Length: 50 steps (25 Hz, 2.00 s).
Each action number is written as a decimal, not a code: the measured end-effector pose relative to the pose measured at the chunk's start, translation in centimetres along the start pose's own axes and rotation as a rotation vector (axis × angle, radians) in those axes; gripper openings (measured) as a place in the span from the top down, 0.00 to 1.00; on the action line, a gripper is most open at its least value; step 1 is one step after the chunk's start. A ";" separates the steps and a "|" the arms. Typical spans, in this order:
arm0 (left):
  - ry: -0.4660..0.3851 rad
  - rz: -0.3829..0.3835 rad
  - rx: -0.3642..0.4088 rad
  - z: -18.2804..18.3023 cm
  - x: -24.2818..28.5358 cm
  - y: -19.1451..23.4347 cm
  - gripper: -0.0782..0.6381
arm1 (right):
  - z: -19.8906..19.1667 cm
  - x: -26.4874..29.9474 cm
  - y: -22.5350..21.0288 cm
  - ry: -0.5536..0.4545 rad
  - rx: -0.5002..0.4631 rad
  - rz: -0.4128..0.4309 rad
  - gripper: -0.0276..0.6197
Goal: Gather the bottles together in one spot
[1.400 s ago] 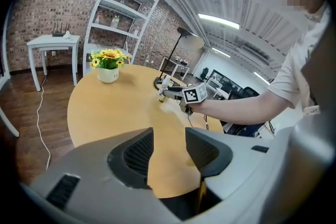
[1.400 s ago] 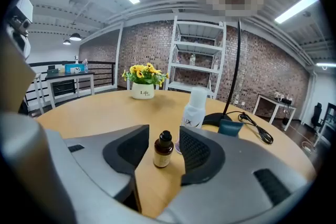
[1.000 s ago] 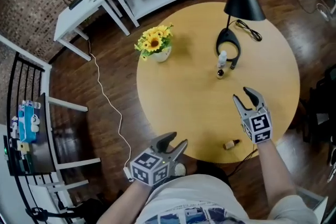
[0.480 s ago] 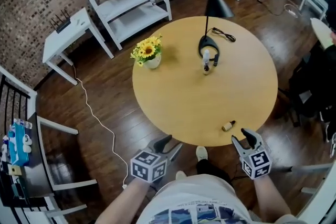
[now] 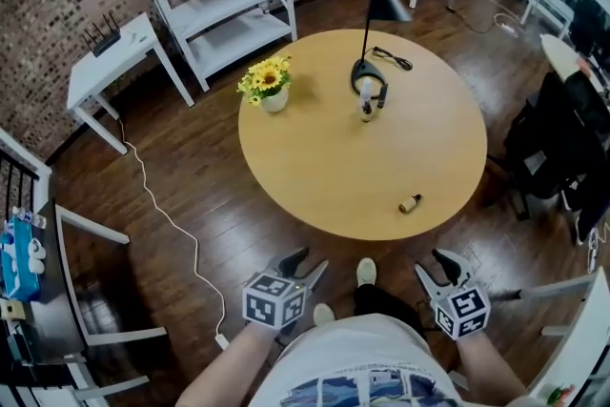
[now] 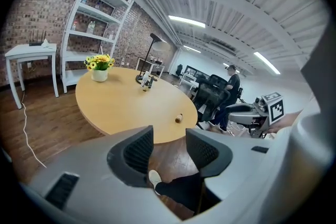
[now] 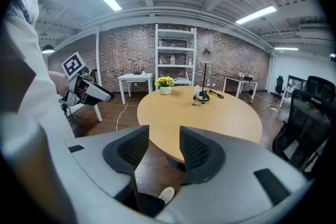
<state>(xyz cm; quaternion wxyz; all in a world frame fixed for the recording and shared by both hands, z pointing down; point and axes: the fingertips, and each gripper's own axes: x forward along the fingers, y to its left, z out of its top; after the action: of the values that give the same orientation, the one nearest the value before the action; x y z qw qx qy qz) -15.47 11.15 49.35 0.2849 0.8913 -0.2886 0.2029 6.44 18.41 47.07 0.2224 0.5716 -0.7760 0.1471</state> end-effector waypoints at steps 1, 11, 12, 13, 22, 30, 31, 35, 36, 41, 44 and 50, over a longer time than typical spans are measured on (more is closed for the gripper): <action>-0.007 0.005 0.002 0.0 -0.3 0.0 0.66 | 0.1 -0.2 0.3 0.000 -0.004 0.001 0.64; 0.058 -0.005 0.109 0.2 2.8 -1.2 0.64 | 0.7 1.3 -1.7 -0.023 0.011 0.025 0.64; 0.081 -0.016 0.122 0.2 3.9 -1.7 0.64 | 0.4 1.3 -2.3 -0.017 0.023 0.026 0.64; 0.107 -0.030 0.136 0.2 5.2 -2.2 0.59 | 0.2 1.3 -3.1 -0.010 0.038 0.027 0.63; 0.322 -0.094 0.392 1.4 21.6 -8.0 0.57 | -2.5 1.5 -12.8 0.016 0.138 0.028 0.61; 0.574 0.002 0.608 -1.0 35.7 -8.2 0.57 | -4.5 1.2 -19.9 0.047 0.191 0.056 0.59; 0.605 0.023 0.616 -1.3 36.8 -7.9 0.58 | -4.8 1.1 -20.7 0.051 0.198 0.065 0.59; 0.689 0.090 0.609 -2.5 40.1 -6.9 0.65 | -6.3 0.9 -23.7 0.070 0.219 0.099 0.59; 0.692 0.098 0.610 -2.5 40.5 -6.7 0.69 | -6.5 1.0 -24.5 0.071 0.222 0.104 0.59; 0.607 0.046 0.456 -1.1 40.0 -7.7 0.70 | -5.8 2.2 -26.1 0.039 0.242 0.141 0.59; 0.472 -0.047 0.225 1.7 37.7 -9.4 0.70 | -3.8 3.6 -25.6 -0.019 0.285 0.200 0.59; 0.063 -0.418 -0.114 10.1 30.9 -15.4 0.70 | 2.0 6.7 -23.3 -0.155 0.486 0.424 0.62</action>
<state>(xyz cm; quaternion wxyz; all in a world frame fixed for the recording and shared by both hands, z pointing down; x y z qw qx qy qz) 19.45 2.90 52.00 0.3795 0.9075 -0.0994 0.1504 26.61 4.92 48.17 -0.0156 0.4431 -0.8345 0.3271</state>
